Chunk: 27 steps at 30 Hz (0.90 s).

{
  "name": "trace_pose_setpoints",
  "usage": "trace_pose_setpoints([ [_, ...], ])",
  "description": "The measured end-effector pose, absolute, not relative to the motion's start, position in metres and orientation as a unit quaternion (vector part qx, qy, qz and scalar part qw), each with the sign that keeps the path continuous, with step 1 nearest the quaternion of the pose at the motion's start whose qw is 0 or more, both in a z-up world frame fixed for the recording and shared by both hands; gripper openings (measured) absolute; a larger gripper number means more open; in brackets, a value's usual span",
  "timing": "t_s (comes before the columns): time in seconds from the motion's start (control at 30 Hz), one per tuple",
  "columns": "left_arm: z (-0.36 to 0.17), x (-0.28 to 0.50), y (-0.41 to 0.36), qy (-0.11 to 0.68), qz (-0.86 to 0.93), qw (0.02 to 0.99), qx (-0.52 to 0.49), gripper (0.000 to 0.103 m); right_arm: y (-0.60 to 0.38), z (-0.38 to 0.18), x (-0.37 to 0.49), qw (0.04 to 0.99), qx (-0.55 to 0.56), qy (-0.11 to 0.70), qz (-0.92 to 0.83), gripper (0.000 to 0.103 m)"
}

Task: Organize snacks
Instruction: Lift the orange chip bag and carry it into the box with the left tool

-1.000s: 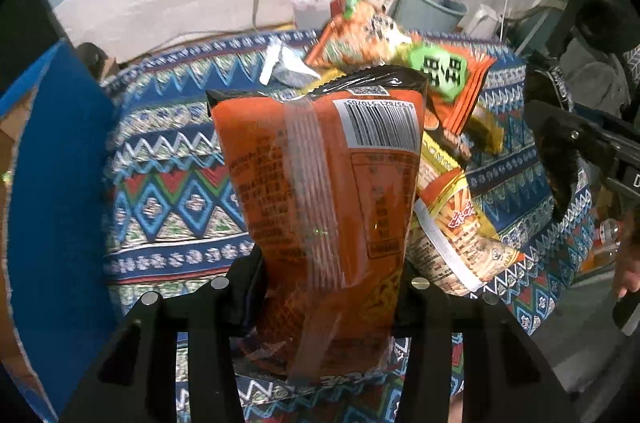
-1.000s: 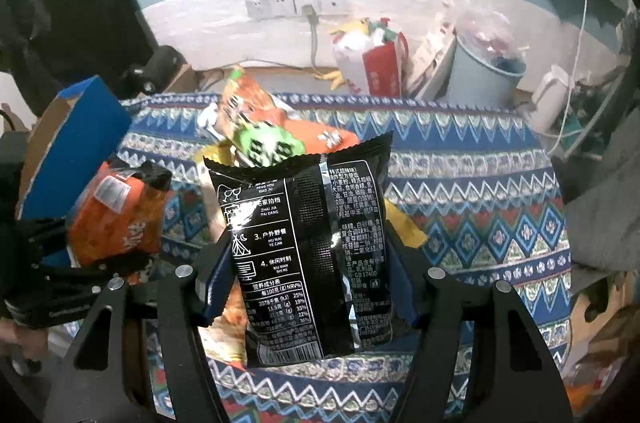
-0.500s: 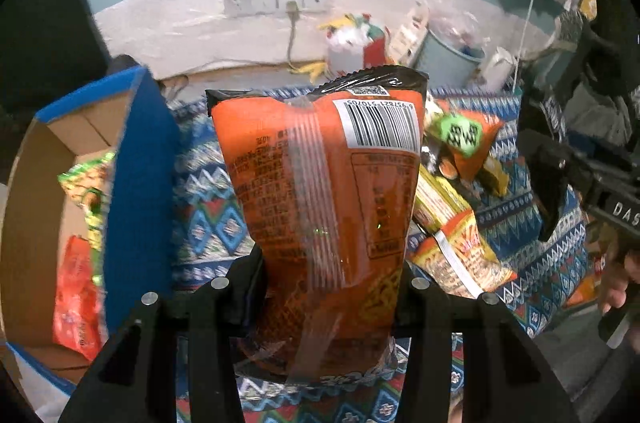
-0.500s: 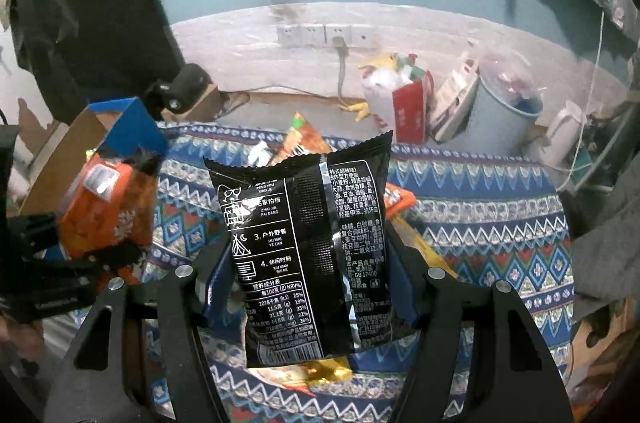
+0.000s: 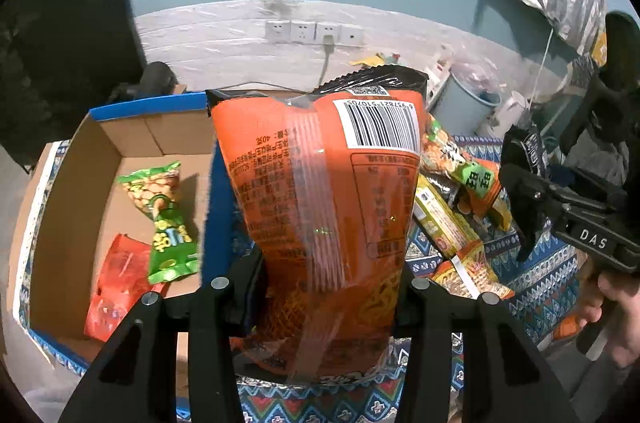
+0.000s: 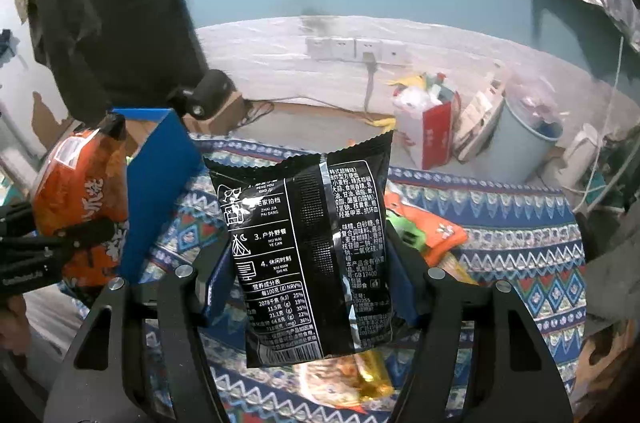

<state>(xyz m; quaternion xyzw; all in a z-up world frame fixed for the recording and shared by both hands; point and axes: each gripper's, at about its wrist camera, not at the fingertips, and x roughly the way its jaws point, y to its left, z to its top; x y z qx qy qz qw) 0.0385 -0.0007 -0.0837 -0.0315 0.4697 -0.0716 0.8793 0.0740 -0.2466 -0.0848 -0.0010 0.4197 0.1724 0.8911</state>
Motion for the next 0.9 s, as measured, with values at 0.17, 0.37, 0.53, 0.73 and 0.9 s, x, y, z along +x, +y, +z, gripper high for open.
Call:
trace_pose_setpoints([
  [0.17, -0.075, 0.034, 0.018, 0.459, -0.055, 0.886, -0.033, 0.047, -0.226, -0.078, 0.074, 0.891, -0.007, 0.413, 0.189, 0.066],
  [0.37, -0.069, 0.028, 0.039, 0.449, -0.040, 0.892, -0.044, 0.047, -0.202, -0.073, 0.078, 0.888, -0.015, 0.411, 0.205, 0.066],
  [0.53, -0.069, 0.024, 0.059, 0.446, -0.024, 0.893, -0.055, 0.047, -0.177, -0.071, 0.079, 0.885, -0.023, 0.409, 0.220, 0.066],
  [0.73, -0.072, 0.023, 0.086, 0.446, 0.002, 0.892, -0.068, 0.047, -0.147, -0.069, 0.081, 0.882, -0.028, 0.405, 0.238, 0.066],
  [0.9, -0.079, 0.021, 0.105, 0.451, 0.022, 0.889, -0.079, 0.047, -0.125, -0.067, 0.082, 0.879, -0.031, 0.404, 0.252, 0.066],
])
